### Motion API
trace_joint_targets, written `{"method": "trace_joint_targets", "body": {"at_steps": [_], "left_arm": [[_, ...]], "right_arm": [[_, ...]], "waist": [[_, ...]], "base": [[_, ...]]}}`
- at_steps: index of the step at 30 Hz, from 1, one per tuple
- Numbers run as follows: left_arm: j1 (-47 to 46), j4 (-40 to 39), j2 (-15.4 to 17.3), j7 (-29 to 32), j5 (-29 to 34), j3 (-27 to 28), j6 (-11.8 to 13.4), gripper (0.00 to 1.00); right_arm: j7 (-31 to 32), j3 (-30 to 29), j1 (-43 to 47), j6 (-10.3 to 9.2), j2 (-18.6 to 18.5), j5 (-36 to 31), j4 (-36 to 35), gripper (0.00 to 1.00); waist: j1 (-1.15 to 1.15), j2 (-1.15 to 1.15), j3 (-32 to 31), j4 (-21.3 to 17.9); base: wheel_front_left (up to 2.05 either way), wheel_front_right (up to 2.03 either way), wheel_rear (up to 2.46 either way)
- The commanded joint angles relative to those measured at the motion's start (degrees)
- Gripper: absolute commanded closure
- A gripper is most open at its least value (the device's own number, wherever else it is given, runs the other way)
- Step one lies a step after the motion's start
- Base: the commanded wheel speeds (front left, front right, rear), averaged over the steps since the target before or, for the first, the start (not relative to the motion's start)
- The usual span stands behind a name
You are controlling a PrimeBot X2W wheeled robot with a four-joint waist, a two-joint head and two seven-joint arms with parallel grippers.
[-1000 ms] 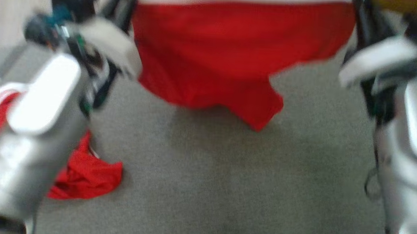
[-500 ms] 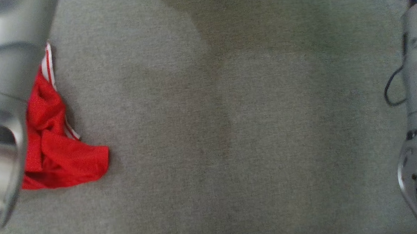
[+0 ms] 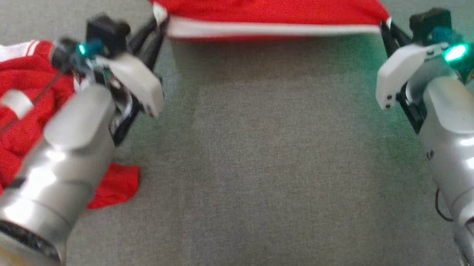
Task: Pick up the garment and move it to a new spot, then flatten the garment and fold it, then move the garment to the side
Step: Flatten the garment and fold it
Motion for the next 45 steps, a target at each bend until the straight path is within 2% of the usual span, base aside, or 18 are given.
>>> {"method": "trace_joint_targets", "body": {"at_steps": [1, 4, 7, 14, 17, 21, 26, 30, 34, 45], "left_arm": [[-1.0, -1.7, 2.8, -0.3, -0.6, 1.5, 0.3, 1.00], [3.0, -3.8, 3.0, -0.6, -1.1, 0.6, 0.3, 1.00], [6.4, -6.2, 3.2, -1.5, -0.5, -0.3, 1.8, 1.00], [14.7, -13.1, 2.3, -1.7, -1.2, -1.2, 6.0, 1.00], [18.9, -16.9, 2.0, -1.0, -1.6, -2.0, 7.7, 1.00], [24.2, -23.0, 2.6, 0.6, -2.1, -2.9, 10.1, 1.00], [29.4, -32.5, 4.7, 3.9, -2.3, -3.8, 13.5, 1.00], [29.5, -36.1, 6.1, 5.1, -2.0, -3.1, 15.6, 1.00], [27.4, -37.6, 6.7, 5.8, -1.7, -2.0, 16.8, 1.00], [18.3, -36.0, 5.8, 7.3, -0.9, -0.5, 16.5, 1.00]], "right_arm": [[0.6, 1.3, 1.0, -0.05, -1.4, 1.4, -0.9, 1.00], [3.3, 6.9, 4.1, -0.05, -3.2, 6.1, -2.2, 1.00], [6.6, 12.4, 7.5, -0.05, -6.0, 11.9, -5.8, 1.00], [14.6, 22.9, 16.1, -0.05, -16.6, 27.0, -19.2, 1.00], [16.0, 25.1, 19.7, -0.05, -21.7, 32.1, -24.7, 1.00], [17.5, 26.0, 24.3, -0.05, -26.4, 37.0, -31.0, 1.00], [18.6, 23.4, 28.6, -0.05, -31.0, 39.8, -37.9, 1.00], [17.9, 19.8, 28.9, -0.05, -31.4, 38.5, -40.0, 1.00], [16.5, 15.8, 27.1, -0.05, -29.8, 35.6, -40.8, 1.00], [15.3, 7.9, 15.2, -0.05, -23.6, 25.3, -40.2, 1.00]], "waist": [[0.01, 0.00, -1.7, 0.2], [0.01, 0.00, -4.1, 0.0], [0.01, 0.00, -6.7, -0.2], [0.01, 0.00, -12.8, -0.5], [0.01, 0.00, -15.1, -0.2], [0.01, 0.00, -17.2, 0.2], [0.01, 0.00, -17.4, 1.0], [0.01, 0.00, -15.8, 1.6], [0.01, 0.00, -13.2, 2.3], [0.01, 0.00, -3.7, 5.9]], "base": [[0.00, 0.00, 0.00], [0.00, 0.00, 0.00], [0.00, 0.00, 0.00], [0.00, 0.00, 0.00], [0.00, 0.00, 0.00], [0.00, 0.00, 0.00], [0.00, 0.00, 0.00], [0.00, 0.00, 0.00], [0.00, 0.00, 0.00], [0.00, 0.00, 0.00]]}}
